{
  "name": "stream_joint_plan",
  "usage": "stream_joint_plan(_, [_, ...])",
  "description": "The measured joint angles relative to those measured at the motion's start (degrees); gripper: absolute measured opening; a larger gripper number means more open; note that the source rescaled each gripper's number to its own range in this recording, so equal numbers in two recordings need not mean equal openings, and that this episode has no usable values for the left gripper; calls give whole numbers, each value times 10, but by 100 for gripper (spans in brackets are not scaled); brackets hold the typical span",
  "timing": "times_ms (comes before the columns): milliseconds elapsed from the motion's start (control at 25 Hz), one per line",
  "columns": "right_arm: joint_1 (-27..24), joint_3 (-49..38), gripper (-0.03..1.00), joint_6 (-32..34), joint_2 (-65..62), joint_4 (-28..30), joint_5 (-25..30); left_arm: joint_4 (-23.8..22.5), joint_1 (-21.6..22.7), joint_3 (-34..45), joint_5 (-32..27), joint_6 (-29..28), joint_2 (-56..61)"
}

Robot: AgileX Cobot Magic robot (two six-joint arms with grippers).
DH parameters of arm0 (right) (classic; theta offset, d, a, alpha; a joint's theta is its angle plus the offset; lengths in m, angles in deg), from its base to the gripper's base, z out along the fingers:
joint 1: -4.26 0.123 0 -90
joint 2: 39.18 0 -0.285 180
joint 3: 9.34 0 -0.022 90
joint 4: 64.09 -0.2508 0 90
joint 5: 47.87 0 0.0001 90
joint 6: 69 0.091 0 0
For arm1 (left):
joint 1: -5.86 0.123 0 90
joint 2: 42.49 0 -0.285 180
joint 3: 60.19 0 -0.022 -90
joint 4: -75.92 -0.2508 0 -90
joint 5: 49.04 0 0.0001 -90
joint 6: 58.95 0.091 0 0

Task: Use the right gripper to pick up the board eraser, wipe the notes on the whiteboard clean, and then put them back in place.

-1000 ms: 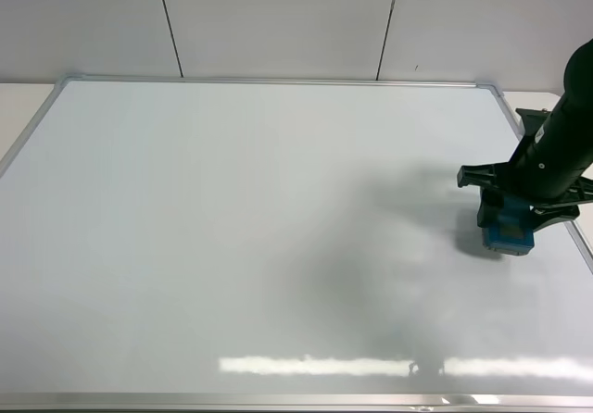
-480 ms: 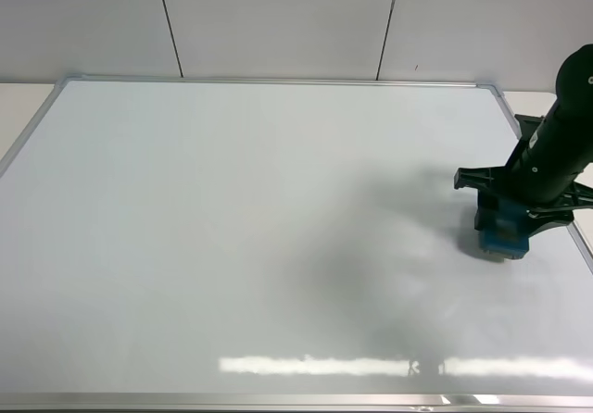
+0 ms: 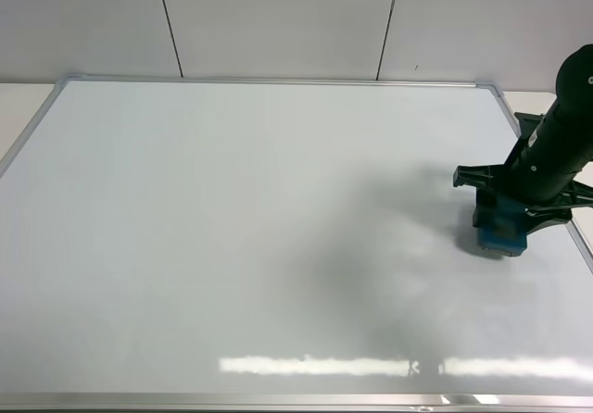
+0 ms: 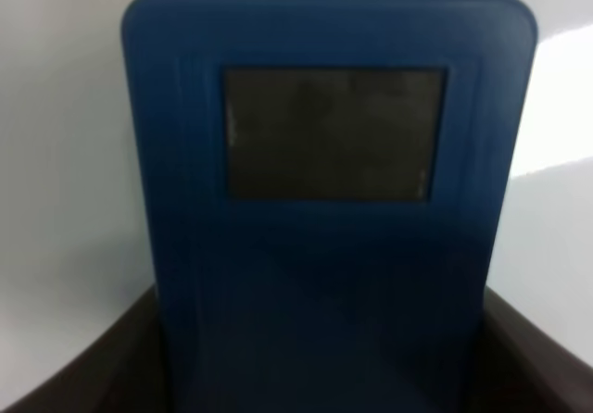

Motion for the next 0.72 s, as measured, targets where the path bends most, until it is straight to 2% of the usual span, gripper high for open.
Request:
stream_joint_plan(40, [0,0,13,0,0,0,-1,0,0,0,0,0,0])
stream_joint_plan(160, [0,0,71,0,0,1,-7,0,0,0,0,0,0])
stream_joint_plan(240, [0,0,89,0,0,4,-9,0,0,0,0,0,0])
stream_joint_plan(320, [0,0,96,0,0,8,-10,0,0,0,0,0,0])
stream_joint_plan(400, [0,0,98,0,0,11,-10,0,0,0,0,0,0])
stream_joint_plan(560, [0,0,99,0,-15,12,-11,0,0,0,0,0,0])
stream_joint_plan(720, [-5,0,99,0,-89,12,-11,0,0,0,0,0,0])
